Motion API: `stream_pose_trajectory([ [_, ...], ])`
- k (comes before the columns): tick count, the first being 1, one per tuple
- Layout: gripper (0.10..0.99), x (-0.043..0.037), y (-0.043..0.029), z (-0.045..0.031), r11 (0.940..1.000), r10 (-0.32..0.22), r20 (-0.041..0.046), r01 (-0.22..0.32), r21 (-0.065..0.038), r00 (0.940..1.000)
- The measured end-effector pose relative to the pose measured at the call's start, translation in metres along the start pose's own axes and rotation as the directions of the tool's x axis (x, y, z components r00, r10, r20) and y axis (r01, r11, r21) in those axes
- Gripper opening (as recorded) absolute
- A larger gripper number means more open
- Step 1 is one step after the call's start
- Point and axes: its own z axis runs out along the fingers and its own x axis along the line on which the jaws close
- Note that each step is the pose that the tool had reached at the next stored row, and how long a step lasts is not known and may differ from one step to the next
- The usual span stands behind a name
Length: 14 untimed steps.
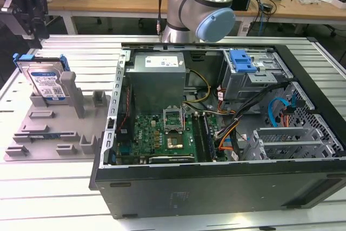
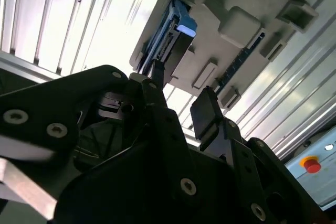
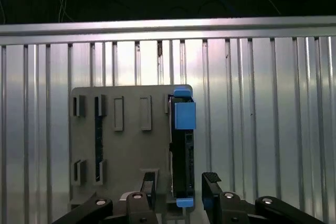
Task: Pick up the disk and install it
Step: 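Pick up the disk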
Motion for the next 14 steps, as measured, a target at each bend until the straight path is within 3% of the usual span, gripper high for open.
stream_pose_trajectory([
  [8, 0.482, 0.0000, -0.0001, 0.0000, 1.0000, -0.004, -0.0003, 0.004, 0.002, 1.0000],
  [11, 0.482, -0.0001, 0.0005, 0.0001, 0.9999, 0.002, 0.0001, -0.002, 0.013, 1.0000],
  [13, 0.482, 0.0000, 0.0015, 0.0009, 0.9994, 0.004, 0.0004, -0.004, 0.036, 1.0000],
  [14, 0.482, 0.0000, 0.0026, 0.0025, 0.9992, 0.005, 0.0016, -0.005, 0.039, 1.0000],
])
